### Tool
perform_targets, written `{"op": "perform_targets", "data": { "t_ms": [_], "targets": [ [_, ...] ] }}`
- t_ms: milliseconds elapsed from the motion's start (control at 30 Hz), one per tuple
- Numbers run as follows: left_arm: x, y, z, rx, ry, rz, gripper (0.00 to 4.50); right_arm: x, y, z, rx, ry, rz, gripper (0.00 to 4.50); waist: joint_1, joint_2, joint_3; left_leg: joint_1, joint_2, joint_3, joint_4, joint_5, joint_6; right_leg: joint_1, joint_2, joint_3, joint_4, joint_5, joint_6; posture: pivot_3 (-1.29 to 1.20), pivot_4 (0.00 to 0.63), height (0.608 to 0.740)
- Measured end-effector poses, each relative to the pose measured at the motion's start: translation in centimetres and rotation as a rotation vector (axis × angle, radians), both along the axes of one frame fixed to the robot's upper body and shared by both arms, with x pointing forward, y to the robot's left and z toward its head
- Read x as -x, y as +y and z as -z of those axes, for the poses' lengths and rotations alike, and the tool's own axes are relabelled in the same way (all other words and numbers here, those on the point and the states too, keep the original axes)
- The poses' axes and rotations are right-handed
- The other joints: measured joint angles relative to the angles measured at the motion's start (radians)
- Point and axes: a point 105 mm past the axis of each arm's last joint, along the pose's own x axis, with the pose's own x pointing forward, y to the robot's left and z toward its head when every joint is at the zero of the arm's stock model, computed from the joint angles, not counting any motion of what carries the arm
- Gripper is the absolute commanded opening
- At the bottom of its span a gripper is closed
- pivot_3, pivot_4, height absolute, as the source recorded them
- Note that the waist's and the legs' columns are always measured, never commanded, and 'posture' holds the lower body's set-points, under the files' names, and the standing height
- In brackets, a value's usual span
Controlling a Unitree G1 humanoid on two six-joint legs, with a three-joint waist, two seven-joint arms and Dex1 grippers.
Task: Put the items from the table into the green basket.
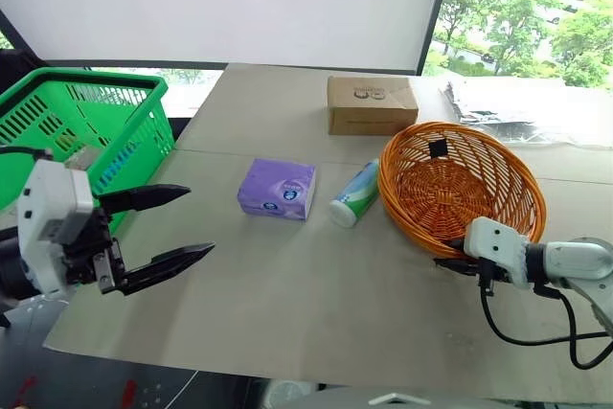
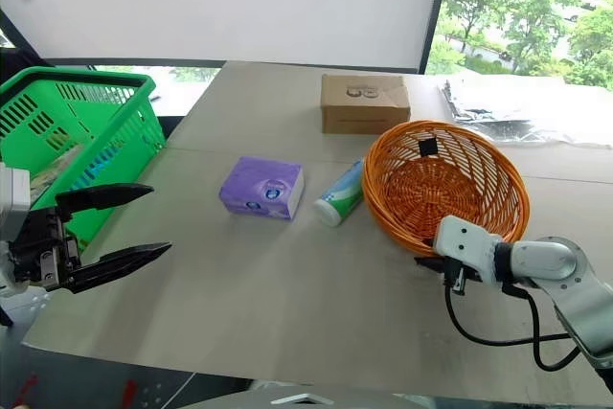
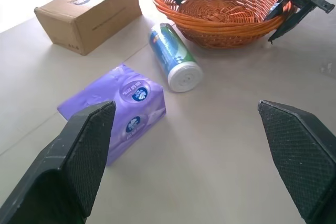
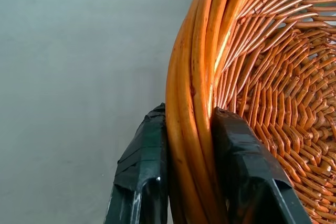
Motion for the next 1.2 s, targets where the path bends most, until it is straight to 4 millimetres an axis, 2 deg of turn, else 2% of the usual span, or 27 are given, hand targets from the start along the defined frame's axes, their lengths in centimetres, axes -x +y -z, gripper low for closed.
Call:
{"op": "perform_targets", "data": {
  "t_ms": [100,200,267,333,400,433,533,600,700,800,900,933,967,1033,1100,1200],
  "targets": [
    [-0.6,-0.3,-0.6,0.026,-0.036,0.004,4.50,-2.2,-2.4,-0.7,0.024,-0.043,0.108,0.57,0.001,0.004,0.002,-0.001,0.000,0.000,0.000,0.000,0.000,-0.001,0.000,0.000,0.001,0.000,0.000,0.16,0.025,0.740],
    [-1.0,-0.8,-1.0,0.057,-0.068,0.018,4.50,-4.6,-6.4,-2.4,0.089,-0.133,0.249,0.57,0.003,0.008,0.004,-0.003,-0.001,0.000,-0.001,0.000,0.000,-0.002,0.000,0.000,0.001,0.000,0.000,0.15,0.021,0.740],
    [-1.2,-1.0,-1.2,0.073,-0.087,0.017,4.50,-5.5,-9.0,-3.5,0.118,-0.174,0.337,0.57,0.004,0.008,0.004,-0.003,-0.001,0.000,-0.002,0.000,-0.001,-0.003,0.000,-0.001,0.001,0.000,0.000,0.15,0.019,0.740],
    [-1.4,-1.2,-1.3,0.082,-0.094,0.023,4.50,-5.8,-11.8,-3.9,0.164,-0.181,0.431,0.57,0.004,0.009,0.003,-0.003,-0.001,0.000,-0.003,0.000,-0.001,-0.003,0.001,-0.002,0.001,0.002,0.003,0.14,0.016,0.740],
    [-1.4,-1.4,-1.2,0.088,-0.090,0.033,4.50,-6.1,-14.2,-3.7,0.206,-0.176,0.510,1.63,0.001,0.010,0.003,-0.003,-0.001,0.000,-0.003,0.000,-0.002,-0.003,0.001,-0.001,0.001,0.002,0.002,0.13,0.014,0.740],
    [-1.4,-1.4,-1.1,0.092,-0.092,0.037,4.50,-6.4,-15.2,-3.8,0.222,-0.193,0.537,1.94,-0.001,0.011,0.004,-0.003,-0.002,0.001,-0.003,0.000,-0.002,-0.003,0.001,-0.001,0.001,0.001,0.002,0.13,0.014,0.740],
    [-1.7,-1.6,-1.1,0.096,-0.102,0.056,4.50,-7.7,-18.4,-5.9,0.299,-0.318,0.604,3.47,-0.011,0.014,0.002,-0.001,-0.002,0.003,-0.002,0.000,-0.003,-0.002,0.002,0.001,0.001,0.000,0.000,0.13,0.013,0.740],
    [-1.8,-1.5,-0.9,0.104,-0.091,0.062,4.50,-8.2,-19.5,-6.7,0.344,-0.386,0.627,4.44,-0.016,0.014,0.002,0.001,-0.001,0.003,-0.002,0.000,-0.003,-0.001,0.003,0.002,0.002,0.000,0.000,0.13,0.013,0.740],
    [-1.9,-1.3,-0.8,0.102,-0.095,0.058,4.50,-8.1,-20.7,-6.9,0.394,-0.428,0.657,4.48,-0.023,0.015,0.001,0.001,-0.001,0.003,-0.002,0.001,-0.003,-0.002,0.003,0.002,0.004,0.000,0.000,0.12,0.011,0.740],
    [-1.7,-1.2,-0.6,0.101,-0.093,0.065,4.50,-8.4,-19.6,-7.8,0.341,-0.446,0.633,4.48,-0.031,0.017,0.001,0.001,-0.001,0.003,-0.001,0.001,-0.003,-0.001,0.004,0.002,0.005,0.000,0.000,0.12,0.011,0.740],
    [-1.8,-0.9,-0.5,0.102,-0.092,0.062,4.50,-8.8,-15.7,-9.2,0.168,-0.465,0.539,4.48,-0.042,0.016,0.000,0.002,0.000,0.003,-0.001,0.001,-0.003,-0.001,0.006,0.003,0.005,0.002,0.004,0.12,0.012,0.740],
    [-1.8,-0.7,-0.2,0.093,-0.086,0.057,4.50,-8.7,-13.2,-9.5,0.044,-0.449,0.474,4.48,-0.045,0.015,-0.001,0.002,0.001,0.003,-0.001,0.001,-0.003,-0.001,0.006,0.003,0.006,0.002,0.004,0.12,0.012,0.740],
    [-1.8,-0.6,0.0,0.090,-0.078,0.053,4.50,-8.5,-11.7,-9.5,-0.021,-0.436,0.427,4.48,-0.047,0.015,-0.001,0.003,0.001,0.002,-0.001,0.001,-0.003,0.000,0.007,0.002,0.006,0.002,0.004,0.12,0.011,0.740],
    [-2.0,-0.5,1.3,0.059,-0.040,0.044,4.50,-6.7,-6.5,-9.0,-0.238,-0.322,0.264,4.48,-0.041,0.015,-0.001,0.002,0.001,0.000,-0.001,0.001,-0.003,0.000,0.006,0.001,0.006,0.002,0.004,0.12,0.011,0.740],
    [-2.7,-0.2,2.2,0.051,-0.016,0.001,4.50,-5.2,-4.3,-8.5,-0.327,-0.230,0.194,4.48,-0.030,0.015,-0.001,0.001,0.001,0.000,-0.001,0.001,-0.003,0.000,0.006,0.000,0.005,0.003,0.004,0.12,0.010,0.740],
    [-5.8,0.3,3.6,0.092,-0.010,-0.187,4.50,-2.7,-1.1,-7.5,-0.450,-0.111,0.088,4.48,-0.001,0.012,-0.003,0.000,0.000,-0.003,0.001,0.001,-0.003,0.000,0.005,-0.002,0.005,0.003,0.005,0.12,0.005,0.740]
  ]
}}
